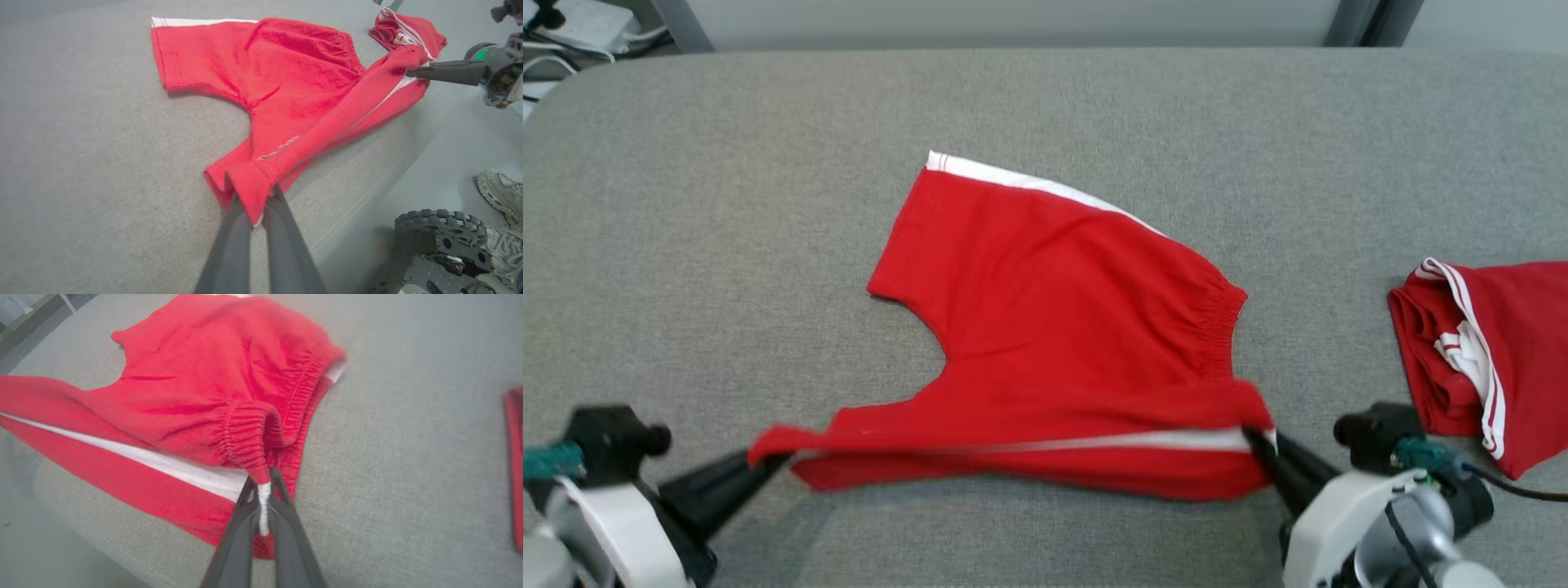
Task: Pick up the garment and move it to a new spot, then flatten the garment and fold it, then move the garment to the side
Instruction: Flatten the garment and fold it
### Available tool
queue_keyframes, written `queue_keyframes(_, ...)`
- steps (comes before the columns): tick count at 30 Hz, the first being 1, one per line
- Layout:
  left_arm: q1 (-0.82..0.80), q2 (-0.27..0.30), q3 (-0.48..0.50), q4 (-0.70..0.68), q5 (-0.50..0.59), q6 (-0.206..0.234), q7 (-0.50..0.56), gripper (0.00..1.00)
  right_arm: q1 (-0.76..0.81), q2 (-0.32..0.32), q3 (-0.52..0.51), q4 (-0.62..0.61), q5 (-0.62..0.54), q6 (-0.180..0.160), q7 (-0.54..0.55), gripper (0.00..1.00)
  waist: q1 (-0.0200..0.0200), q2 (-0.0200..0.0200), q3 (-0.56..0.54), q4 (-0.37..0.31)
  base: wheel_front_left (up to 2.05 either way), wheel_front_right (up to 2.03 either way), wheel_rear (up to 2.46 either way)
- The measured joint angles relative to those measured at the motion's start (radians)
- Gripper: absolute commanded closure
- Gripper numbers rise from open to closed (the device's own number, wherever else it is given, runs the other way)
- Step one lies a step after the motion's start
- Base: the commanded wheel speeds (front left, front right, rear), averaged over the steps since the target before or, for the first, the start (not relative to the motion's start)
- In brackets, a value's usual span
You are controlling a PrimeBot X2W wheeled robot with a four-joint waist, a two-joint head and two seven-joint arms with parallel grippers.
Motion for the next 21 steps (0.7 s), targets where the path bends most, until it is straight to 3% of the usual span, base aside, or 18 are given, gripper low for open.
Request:
queue_keyframes(9,-0.291,0.114,-0.013,-0.066,-0.041,0.0,0.017,1.0,-0.151,0.096,-0.033,0.025,-0.205,0.0,-0.232,1.0,0.0001,0.0,0.11,-0.036,0.0,0.0,0.0)
queue_keyframes(21,-0.465,0.168,0.014,-0.058,-0.018,0.0,0.0,1.0,-0.249,0.098,0.002,0.037,-0.137,0.001,-0.472,1.0,0.0,0.0,0.273,-0.13,0.0,0.0,0.0)
